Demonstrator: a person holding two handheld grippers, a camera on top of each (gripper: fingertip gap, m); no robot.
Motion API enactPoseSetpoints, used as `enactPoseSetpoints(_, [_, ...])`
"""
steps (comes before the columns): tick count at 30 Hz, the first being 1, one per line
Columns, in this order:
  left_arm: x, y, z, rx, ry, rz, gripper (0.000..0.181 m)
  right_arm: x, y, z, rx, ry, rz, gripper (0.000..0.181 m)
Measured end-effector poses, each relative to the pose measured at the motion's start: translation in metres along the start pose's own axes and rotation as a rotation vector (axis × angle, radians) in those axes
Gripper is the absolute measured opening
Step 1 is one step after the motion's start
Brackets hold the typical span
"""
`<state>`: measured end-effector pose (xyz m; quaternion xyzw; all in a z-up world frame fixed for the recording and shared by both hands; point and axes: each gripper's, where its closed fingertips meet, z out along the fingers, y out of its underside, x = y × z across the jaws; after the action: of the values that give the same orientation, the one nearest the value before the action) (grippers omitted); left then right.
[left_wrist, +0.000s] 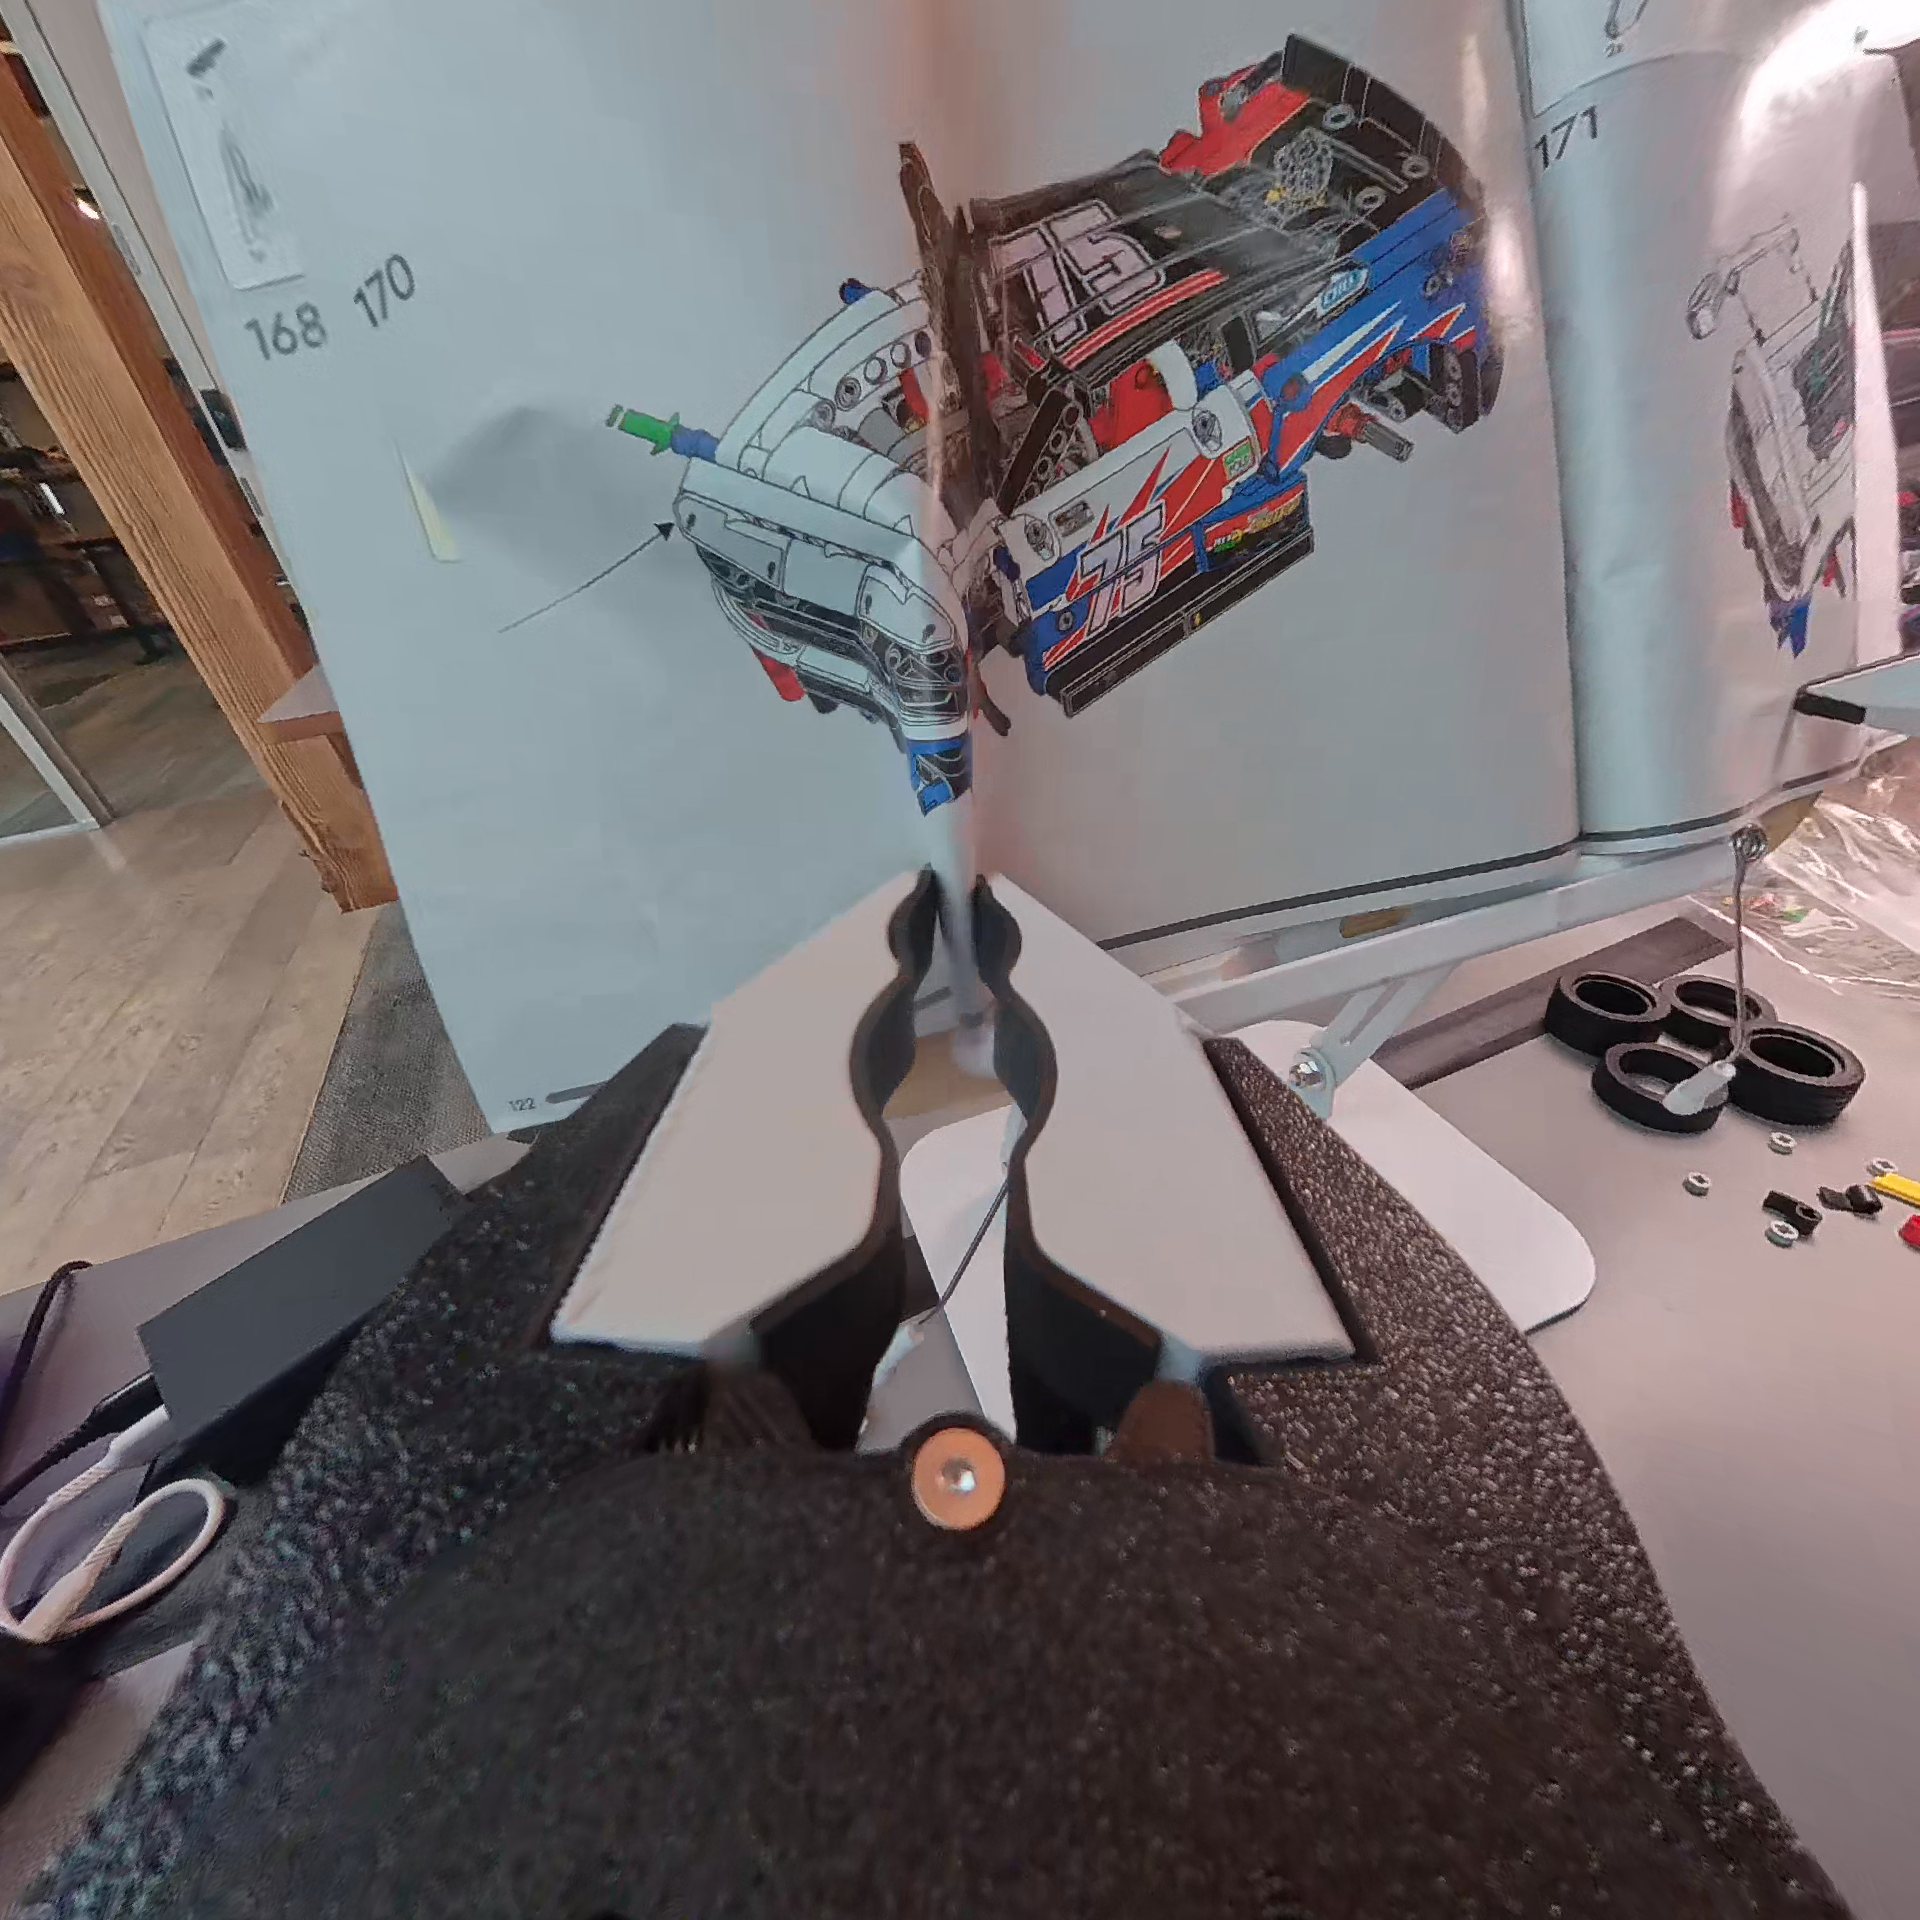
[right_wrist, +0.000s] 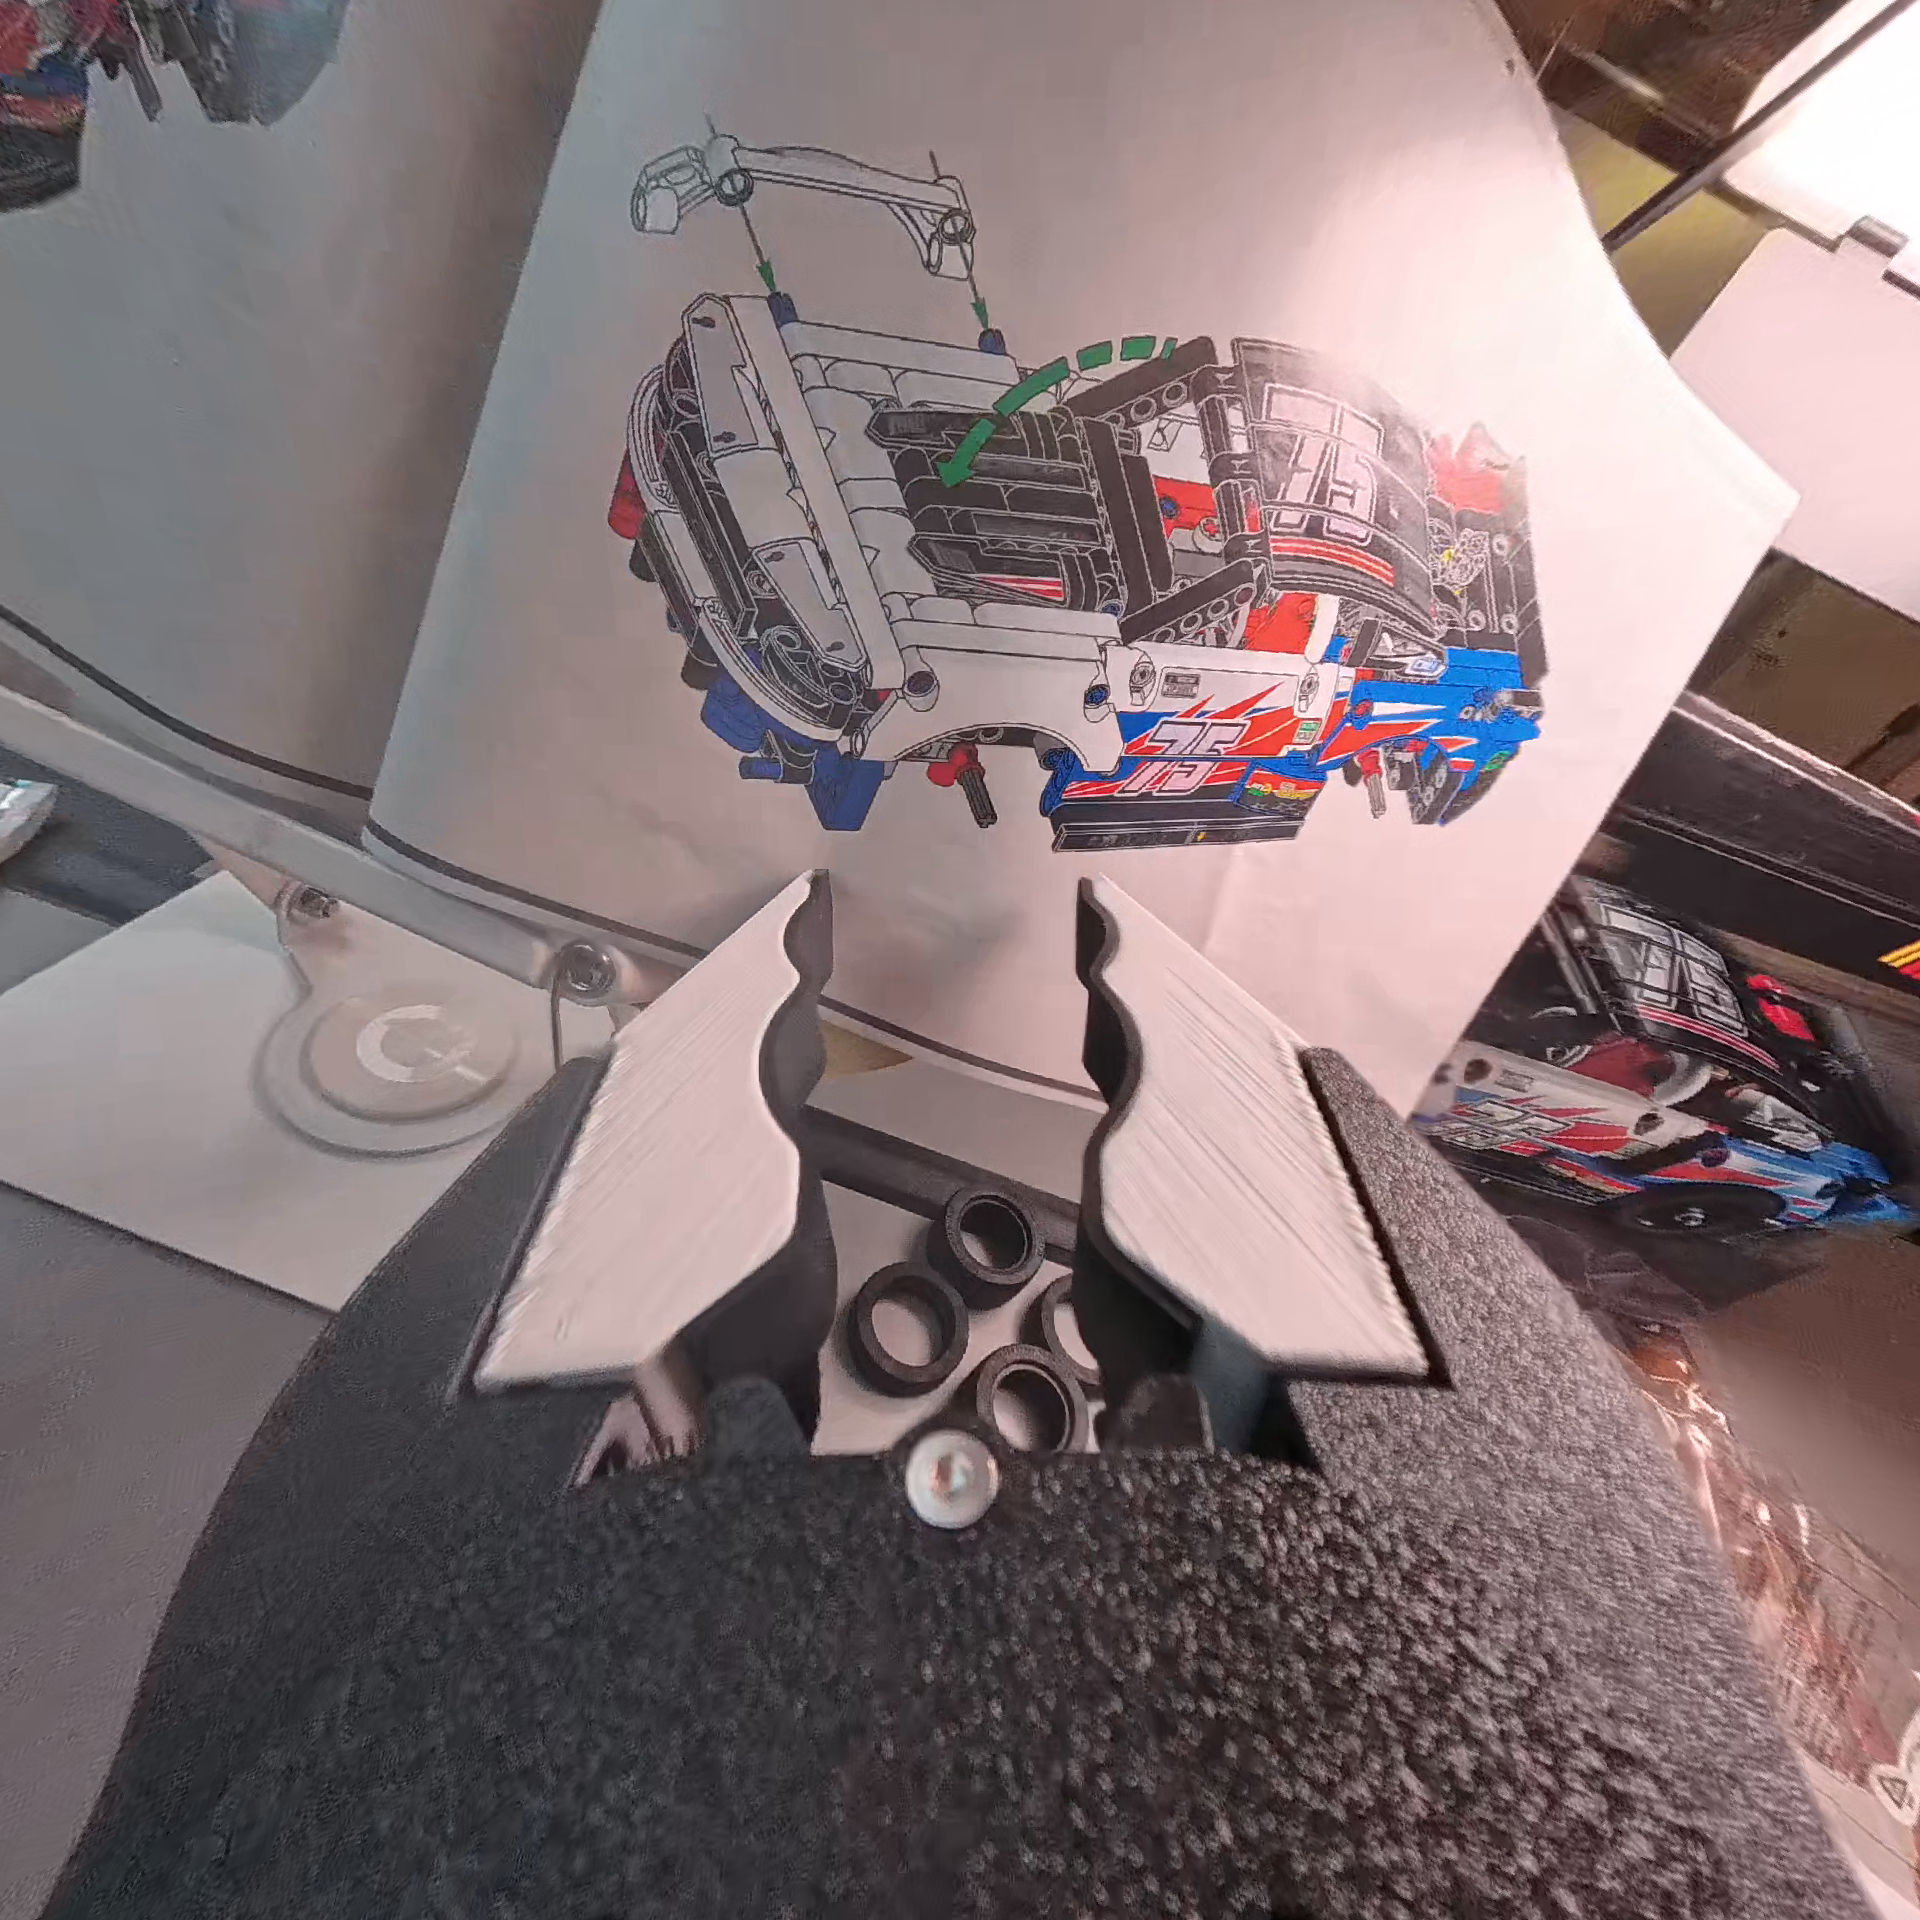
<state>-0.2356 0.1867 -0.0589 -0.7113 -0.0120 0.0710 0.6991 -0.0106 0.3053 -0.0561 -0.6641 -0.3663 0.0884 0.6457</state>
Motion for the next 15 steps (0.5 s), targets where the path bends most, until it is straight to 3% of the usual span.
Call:
enactPoseSetpoints(10, [0.039, -0.035, -0.026, 0.155, 0.046, 0.007, 0.006, -0.002, 0.001, -0.019, 0.004, -0.047, 0.085, 0.056])
enactPoseSetpoints(15, [0.077, -0.048, -0.034, 0.204, 0.107, 0.088, 0.004, -0.014, -0.028, -0.042, 0.103, -0.082, 0.131, 0.056])
